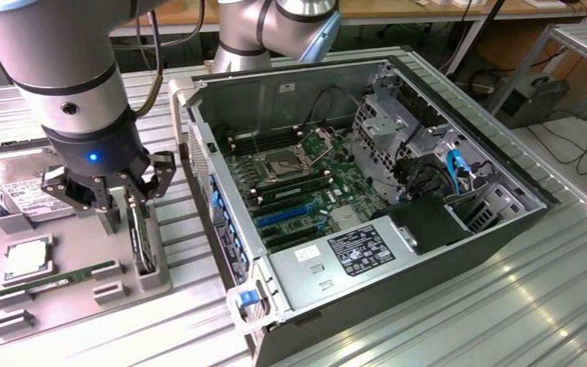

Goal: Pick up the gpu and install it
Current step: 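Pick up the gpu and move the gpu toward the slot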

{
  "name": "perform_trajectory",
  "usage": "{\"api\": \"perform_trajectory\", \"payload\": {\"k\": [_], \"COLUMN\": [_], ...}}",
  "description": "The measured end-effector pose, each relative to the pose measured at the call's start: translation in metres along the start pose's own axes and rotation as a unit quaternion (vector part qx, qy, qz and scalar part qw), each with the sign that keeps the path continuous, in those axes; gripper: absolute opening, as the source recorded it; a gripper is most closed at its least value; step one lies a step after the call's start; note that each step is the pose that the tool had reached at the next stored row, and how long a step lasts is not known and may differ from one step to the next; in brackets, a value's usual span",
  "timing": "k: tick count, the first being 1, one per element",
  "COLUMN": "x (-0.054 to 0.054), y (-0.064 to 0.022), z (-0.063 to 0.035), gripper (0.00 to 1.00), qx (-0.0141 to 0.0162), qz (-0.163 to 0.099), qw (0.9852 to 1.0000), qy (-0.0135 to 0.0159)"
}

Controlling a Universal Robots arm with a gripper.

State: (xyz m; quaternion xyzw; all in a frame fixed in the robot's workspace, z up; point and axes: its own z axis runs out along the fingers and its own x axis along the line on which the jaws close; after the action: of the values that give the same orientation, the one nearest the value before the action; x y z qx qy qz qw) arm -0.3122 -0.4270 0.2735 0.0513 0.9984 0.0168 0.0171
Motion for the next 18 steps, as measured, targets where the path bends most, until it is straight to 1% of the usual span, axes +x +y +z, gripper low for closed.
{"api": "perform_trajectory", "payload": {"k": [4, 7, 9, 13, 14, 16, 18], "x": [0.0, 0.001, 0.002, 0.004, 0.004, 0.006, 0.006], "y": [0.0004, 0.0055, 0.0068, 0.0064, 0.0063, 0.0057, 0.0056], "z": [0.0082, 0.0176, 0.022, 0.0275, 0.0278, 0.0285, 0.0293], "gripper": [0.42, 0.42, 0.42, 0.42, 0.42, 0.42, 0.42], "qx": [0.0, 0.0, 0.0, -0.0002, -0.0007, -0.0031, -0.0045], "qz": [0.0, 0.0, 0.0, 0.0, 0.0, 0.0, 0.0], "qw": [1.0, 1.0, 1.0, 1.0, 1.0, 1.0, 1.0], "qy": [0.0, 0.0, -0.0001, -0.0005, -0.0012, -0.004, -0.0058]}}
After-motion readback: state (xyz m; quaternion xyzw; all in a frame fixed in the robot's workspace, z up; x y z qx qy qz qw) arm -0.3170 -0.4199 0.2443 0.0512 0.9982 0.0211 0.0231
